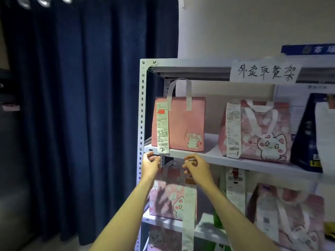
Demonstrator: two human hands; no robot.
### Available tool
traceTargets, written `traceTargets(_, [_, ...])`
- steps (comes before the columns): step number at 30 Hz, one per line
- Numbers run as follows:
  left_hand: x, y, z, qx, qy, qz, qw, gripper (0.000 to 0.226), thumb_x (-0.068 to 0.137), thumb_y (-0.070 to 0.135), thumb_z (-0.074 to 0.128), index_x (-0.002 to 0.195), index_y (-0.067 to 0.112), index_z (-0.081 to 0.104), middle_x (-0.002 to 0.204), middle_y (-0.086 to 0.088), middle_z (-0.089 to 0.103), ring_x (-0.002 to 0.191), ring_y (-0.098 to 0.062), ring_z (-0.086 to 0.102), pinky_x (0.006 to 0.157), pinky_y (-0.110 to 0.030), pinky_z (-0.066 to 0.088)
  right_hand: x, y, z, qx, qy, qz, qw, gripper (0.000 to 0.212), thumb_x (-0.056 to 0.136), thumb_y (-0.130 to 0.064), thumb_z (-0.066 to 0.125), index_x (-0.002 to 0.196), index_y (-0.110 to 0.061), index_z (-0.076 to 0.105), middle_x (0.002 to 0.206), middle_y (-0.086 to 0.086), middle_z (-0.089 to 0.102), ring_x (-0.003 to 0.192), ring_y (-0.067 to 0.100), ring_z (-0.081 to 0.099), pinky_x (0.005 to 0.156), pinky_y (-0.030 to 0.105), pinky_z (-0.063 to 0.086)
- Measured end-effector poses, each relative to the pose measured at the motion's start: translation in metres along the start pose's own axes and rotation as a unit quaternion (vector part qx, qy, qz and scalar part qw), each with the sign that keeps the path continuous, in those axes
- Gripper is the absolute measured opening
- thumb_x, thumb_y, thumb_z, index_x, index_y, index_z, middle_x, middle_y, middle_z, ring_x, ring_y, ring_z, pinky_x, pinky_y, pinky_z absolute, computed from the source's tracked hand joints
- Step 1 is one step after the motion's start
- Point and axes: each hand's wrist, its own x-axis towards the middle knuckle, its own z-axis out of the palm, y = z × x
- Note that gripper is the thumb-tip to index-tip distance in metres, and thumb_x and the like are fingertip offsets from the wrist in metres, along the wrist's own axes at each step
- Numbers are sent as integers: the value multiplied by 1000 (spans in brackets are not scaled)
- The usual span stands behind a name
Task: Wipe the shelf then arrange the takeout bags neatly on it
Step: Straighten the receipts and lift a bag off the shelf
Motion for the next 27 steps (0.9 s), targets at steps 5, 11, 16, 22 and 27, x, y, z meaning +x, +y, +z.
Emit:
traceTargets(5, [22, -1, 7, 8, -1, -15, 1000, 26, 94, 24, 71, 116, 15, 61, 107, -5, 70, 91, -17, 66, 78, -34, 57, 29, -7, 17, 39, -41, 30, 998, 20, 98, -13, 57, 111, -27, 63, 89, 4, 78, 78, 23, 74, 67, 33, 59])
traceTargets(11, [25, -6, 11, 3, 1, 21, 1000, 17, 94, 28, 72, 99, 12, 72, 97, -8, 76, 82, -18, 70, 69, -28, 55, 43, -2, 27, 57, -80, 41, 994, 22, 99, -11, 56, 117, -24, 62, 95, 8, 77, 79, 26, 73, 66, 31, 59])
traceTargets(16, [18, -11, 12, -52, -32, -5, 998, 29, 88, 36, 78, 103, 13, 73, 99, -10, 78, 84, -20, 70, 86, -42, 59, 41, 7, 25, 71, -69, 37, 994, 21, 100, -9, 53, 115, -21, 63, 90, 10, 76, 71, 21, 69, 62, 33, 57])
traceTargets(22, [-3, -5, 36, -59, -103, -13, 993, 27, 87, 32, 80, 108, 17, 72, 98, -6, 79, 83, -16, 73, 70, -27, 58, 26, 16, -6, 83, 18, 32, 996, 21, 99, -7, 52, 109, -20, 66, 84, 7, 77, 65, 20, 69, 63, 40, 60])
traceTargets(27, [-15, 0, 76, -25, -119, 29, 992, 17, 90, 24, 76, 103, 14, 73, 96, -6, 78, 94, -25, 73, 80, -37, 62, 16, 28, -52, -16, 149, 9, 989, 13, 102, -20, 55, 103, -31, 62, 85, -2, 75, 63, 10, 71, 61, 35, 61])
